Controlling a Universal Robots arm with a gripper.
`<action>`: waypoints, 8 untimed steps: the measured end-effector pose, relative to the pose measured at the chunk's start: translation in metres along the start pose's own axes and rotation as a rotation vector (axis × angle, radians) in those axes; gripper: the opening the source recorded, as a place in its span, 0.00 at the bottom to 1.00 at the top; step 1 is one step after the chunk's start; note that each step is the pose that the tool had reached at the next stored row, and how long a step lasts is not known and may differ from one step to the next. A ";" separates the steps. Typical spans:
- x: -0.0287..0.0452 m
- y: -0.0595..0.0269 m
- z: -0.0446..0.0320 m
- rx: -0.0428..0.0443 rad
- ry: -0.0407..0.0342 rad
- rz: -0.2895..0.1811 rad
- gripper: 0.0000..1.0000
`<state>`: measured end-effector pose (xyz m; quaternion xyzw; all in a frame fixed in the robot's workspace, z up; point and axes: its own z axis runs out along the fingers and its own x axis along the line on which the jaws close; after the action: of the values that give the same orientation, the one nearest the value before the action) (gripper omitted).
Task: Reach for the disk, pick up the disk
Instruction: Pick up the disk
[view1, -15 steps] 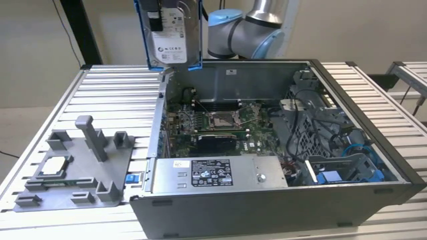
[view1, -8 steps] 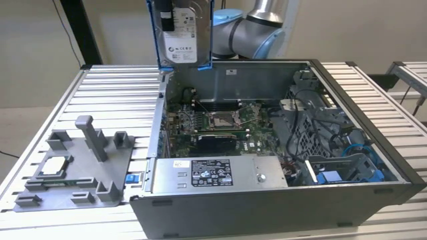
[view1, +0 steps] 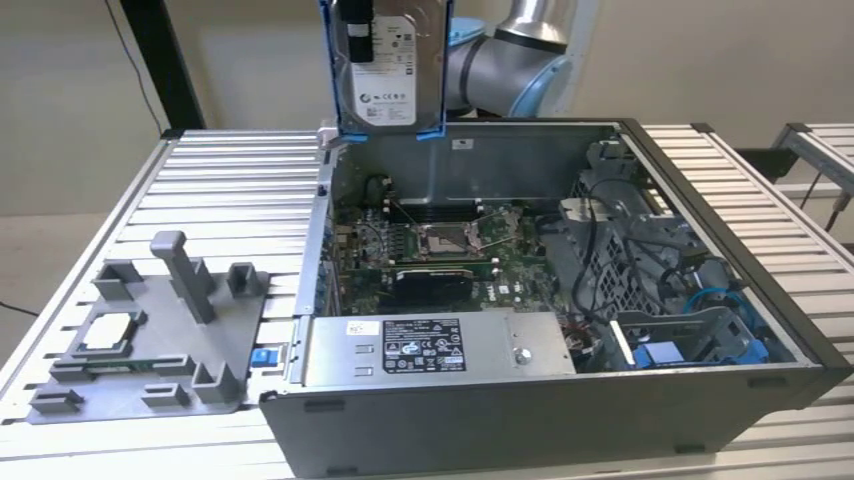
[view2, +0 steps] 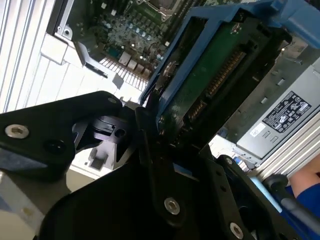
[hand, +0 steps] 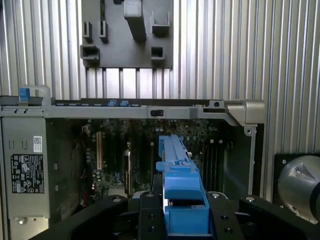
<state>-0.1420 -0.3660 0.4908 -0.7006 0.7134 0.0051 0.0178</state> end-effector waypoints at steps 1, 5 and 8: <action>0.0000 -0.0027 0.0000 -0.0001 0.0001 0.000 0.00; -0.0002 -0.0133 0.0003 0.0000 0.0000 0.000 0.00; -0.0003 -0.0209 0.0004 0.0000 0.0000 0.000 0.00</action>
<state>-0.1210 -0.3661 0.4908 -0.7005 0.7134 0.0051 0.0178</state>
